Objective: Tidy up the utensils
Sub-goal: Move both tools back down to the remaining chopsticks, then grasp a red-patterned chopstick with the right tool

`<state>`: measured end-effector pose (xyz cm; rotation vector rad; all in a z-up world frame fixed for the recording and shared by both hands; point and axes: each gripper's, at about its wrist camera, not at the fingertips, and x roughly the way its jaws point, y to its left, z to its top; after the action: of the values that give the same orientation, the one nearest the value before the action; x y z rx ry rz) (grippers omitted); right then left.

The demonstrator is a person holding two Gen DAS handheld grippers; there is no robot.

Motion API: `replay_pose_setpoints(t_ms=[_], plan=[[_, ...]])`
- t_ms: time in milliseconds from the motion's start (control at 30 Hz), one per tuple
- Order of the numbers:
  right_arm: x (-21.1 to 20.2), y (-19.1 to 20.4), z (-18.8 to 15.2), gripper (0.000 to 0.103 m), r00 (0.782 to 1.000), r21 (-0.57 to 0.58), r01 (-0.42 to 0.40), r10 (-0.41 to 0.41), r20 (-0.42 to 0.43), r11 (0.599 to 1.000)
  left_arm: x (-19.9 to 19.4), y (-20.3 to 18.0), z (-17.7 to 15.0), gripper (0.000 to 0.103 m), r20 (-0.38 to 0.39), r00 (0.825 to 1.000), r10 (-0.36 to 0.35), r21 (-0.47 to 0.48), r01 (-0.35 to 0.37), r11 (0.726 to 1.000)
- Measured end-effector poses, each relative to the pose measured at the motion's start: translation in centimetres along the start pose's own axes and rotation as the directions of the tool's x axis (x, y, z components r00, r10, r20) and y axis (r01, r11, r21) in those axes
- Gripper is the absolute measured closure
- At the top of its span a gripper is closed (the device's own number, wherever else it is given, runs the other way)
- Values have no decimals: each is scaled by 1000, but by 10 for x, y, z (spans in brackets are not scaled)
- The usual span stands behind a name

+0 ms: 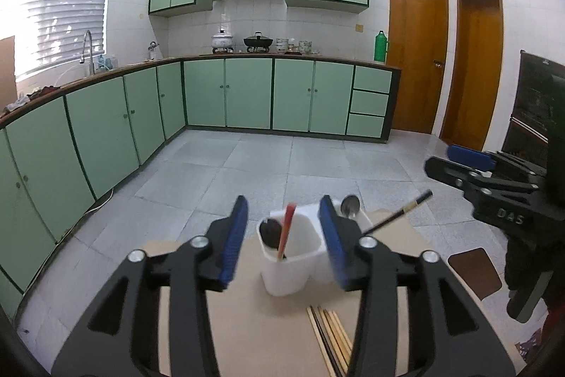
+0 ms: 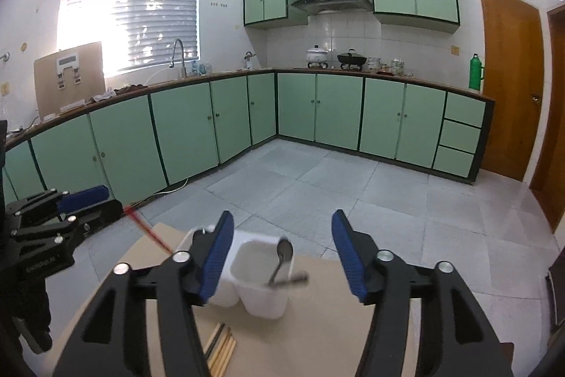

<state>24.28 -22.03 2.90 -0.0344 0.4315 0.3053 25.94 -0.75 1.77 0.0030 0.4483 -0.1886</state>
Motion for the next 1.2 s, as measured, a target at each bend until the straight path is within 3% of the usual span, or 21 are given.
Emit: replay_pose_setpoints(t_ms=[267, 433, 633, 767, 900, 1200], plan=[[-39, 13, -71, 20, 999, 39, 12, -10, -35, 999, -33, -10, -70, 31, -41, 998, 45, -15, -46, 999], [-49, 31, -119, 8, 996, 41, 27, -23, -91, 999, -37, -12, -123, 24, -125, 990, 59, -12, -61, 998], [-52, 45, -165, 7, 981, 58, 47, -35, -190, 997, -37, -12, -172, 21, -230, 971, 60, -31, -69, 997], [-56, 52, -194, 9, 966, 85, 66, -43, -253, 994, -37, -15, -197, 21, -296, 953, 57, -39, -72, 997], [-58, 59, -216, 18, 949, 86, 68, -38, -312, 994, -39, -15, -217, 21, -352, 934, 65, -31, -81, 996], [-57, 78, -241, 41, 922, 58, 36, -10, -388, 998, -41, -18, -238, 21, -409, 909, 75, -56, -107, 993]])
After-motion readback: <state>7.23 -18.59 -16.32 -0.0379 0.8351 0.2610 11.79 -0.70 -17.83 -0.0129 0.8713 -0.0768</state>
